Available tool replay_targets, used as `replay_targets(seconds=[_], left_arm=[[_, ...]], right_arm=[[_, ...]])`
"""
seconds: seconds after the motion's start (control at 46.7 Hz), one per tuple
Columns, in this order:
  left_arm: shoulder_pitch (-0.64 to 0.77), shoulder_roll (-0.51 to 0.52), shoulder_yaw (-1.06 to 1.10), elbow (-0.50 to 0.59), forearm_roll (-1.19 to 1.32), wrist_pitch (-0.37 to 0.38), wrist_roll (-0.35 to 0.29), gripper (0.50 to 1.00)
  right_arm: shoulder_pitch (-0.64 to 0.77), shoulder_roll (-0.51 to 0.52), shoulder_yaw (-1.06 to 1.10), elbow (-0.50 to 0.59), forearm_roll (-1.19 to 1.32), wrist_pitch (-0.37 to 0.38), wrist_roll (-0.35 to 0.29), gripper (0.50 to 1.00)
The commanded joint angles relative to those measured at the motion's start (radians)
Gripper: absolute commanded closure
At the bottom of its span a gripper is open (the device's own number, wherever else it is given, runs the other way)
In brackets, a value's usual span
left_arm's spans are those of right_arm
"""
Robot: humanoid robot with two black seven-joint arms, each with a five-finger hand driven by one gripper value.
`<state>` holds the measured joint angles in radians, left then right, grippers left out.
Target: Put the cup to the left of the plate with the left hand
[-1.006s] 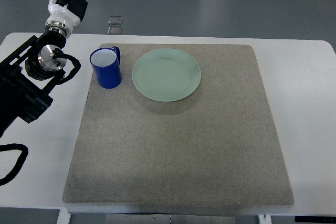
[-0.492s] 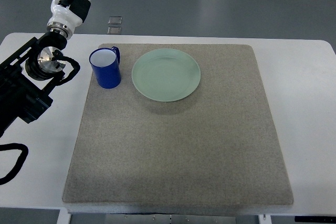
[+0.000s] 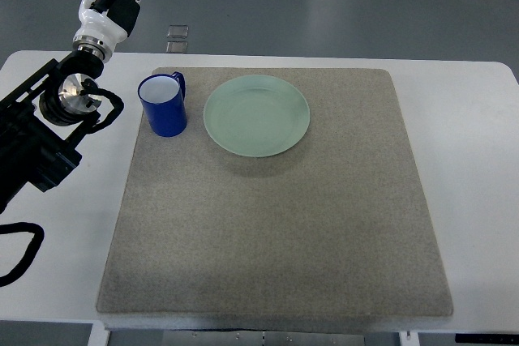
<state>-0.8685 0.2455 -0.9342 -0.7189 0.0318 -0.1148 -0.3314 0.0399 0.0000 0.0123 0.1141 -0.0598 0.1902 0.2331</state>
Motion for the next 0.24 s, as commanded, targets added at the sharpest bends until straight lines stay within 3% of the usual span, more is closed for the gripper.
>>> replay_targets(seconds=[0.0, 0.214], left_arm=[[-0.001, 0.0, 0.002, -0.002, 0.0, 0.0, 0.0, 0.504], [0.0, 0.0, 0.002, -0.002, 0.0, 0.0, 0.0, 0.504]], right_arm=[[0.0, 0.0, 0.0, 0.001, 0.0, 0.0, 0.0, 0.568], [0.0, 0.0, 0.0, 0.001, -0.005, 0.0, 0.0, 0.568]])
